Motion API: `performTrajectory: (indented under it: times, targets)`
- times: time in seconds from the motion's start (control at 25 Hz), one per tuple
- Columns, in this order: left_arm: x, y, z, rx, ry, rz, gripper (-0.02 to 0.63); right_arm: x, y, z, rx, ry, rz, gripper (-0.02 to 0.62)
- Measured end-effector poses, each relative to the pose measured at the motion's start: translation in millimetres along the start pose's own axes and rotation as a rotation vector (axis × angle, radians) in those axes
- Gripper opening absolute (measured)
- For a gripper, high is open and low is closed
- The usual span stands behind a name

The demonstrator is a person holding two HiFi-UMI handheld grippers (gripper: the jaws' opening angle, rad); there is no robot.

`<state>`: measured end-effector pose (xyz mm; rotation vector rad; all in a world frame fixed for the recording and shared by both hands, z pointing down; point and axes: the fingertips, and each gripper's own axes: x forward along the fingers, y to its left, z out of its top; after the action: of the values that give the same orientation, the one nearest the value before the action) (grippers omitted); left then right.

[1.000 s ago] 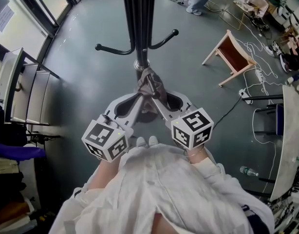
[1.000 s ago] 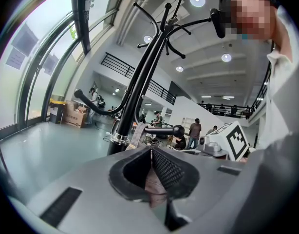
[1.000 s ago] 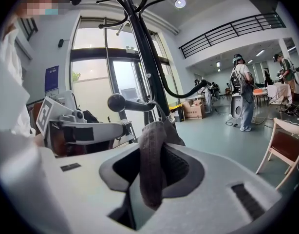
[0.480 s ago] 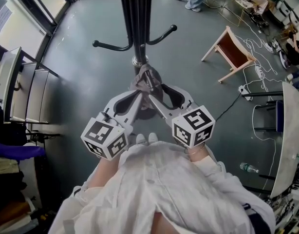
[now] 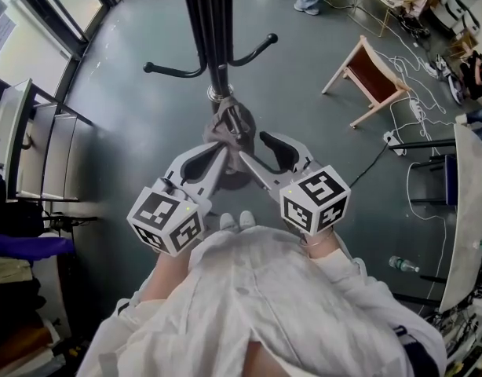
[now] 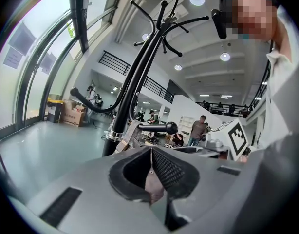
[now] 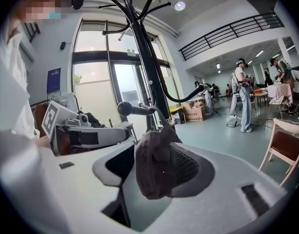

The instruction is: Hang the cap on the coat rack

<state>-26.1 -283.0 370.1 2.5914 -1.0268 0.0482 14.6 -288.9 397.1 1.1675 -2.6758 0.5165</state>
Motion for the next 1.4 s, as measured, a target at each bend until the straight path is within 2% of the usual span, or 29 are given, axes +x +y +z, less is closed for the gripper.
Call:
performTrajectory:
  times: [0.28,0.44,0.64,1.0,1.2,1.4]
  targets:
    - [-5.4,-2.9,-0.4,-0.006,-0.003,-0.003,0.02,-13.8,-1.8,4.6,-0.009,-0.016,-0.023,0.184]
    - [-7.3,-6.4,-3.2,-0.008,-0.001,-0.004,0.021,-26.0,-7.3,18.2,-0.029,-0.083,-0.066,0.071]
    - [-10.2,-5.0,-6.2,-0.016,-0.007,0.002,0.021,-33.6,-7.1,29.0,-0.052,-0.142,-0.078,0.009]
    - [-4.7,-13.4,-3.1,-0.002,-0.017,-0.019,0.02,-31.9,8.7,28.3,-0.057,-0.128,-0.007,0.003]
    - [-0.7,-15.5,-13.2,0.026,0.021,-0.013,0.021,-29.6,14.1,23.7,-0.072,-0.114,0.021,0.003]
    - [-2.5,-13.4,-16.9,0.007,0.028,-0.008,0.021,-27.5,19.0,18.1,-0.065,-0.098,0.039,0.002]
